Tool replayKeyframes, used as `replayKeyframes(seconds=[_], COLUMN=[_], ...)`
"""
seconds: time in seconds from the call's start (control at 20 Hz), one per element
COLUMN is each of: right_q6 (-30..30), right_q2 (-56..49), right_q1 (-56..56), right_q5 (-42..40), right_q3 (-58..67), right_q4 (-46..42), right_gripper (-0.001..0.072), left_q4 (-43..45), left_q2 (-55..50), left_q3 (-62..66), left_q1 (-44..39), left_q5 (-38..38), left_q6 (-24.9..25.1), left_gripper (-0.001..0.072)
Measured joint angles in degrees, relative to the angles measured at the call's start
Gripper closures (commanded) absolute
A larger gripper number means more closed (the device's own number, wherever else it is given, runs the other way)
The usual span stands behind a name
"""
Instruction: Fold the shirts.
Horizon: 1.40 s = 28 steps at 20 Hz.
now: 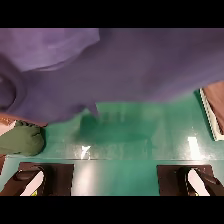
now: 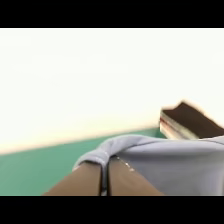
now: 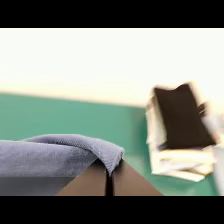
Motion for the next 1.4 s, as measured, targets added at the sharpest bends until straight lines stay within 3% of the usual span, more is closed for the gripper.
replayKeyframes(seconds=[0.15,0.35,0.7,0.95,1.2,1.4], right_q6=[1.3,2.1,2.5,2.6,2.6,2.6], right_q2=[-2.1,-7.4,-27.8,-44.4,-55.4,-56.5], right_q1=[0.0,1.0,7.1,9.5,10.0,10.1], right_q5=[2.3,4.8,6.9,5.4,4.5,5.2], right_q3=[3.7,-0.5,-12.9,-10.7,-0.9,0.0], right_q4=[-2.4,-3.8,-5.0,-4.7,-3.5,-3.5], right_gripper=[0.0696,0.0696,0.0696,0.0696,0.0696,0.0696], left_q4=[0.2,0.2,0.6,0.5,0.3,0.7], left_q2=[-0.8,-4.8,-23.9,-39.5,-45.5,-46.2], left_q3=[-1.2,-10.9,-29.1,-32.3,-32.4,-31.7], left_q1=[0.0,0.0,0.0,0.0,0.0,-0.1], left_q5=[0.3,-2.0,-4.3,5.6,17.6,14.8], left_q6=[-0.7,-1.0,2.1,5.3,6.1,6.5], left_gripper=[0.0681,0.0681,0.0681,0.0680,0.0680,0.0682])
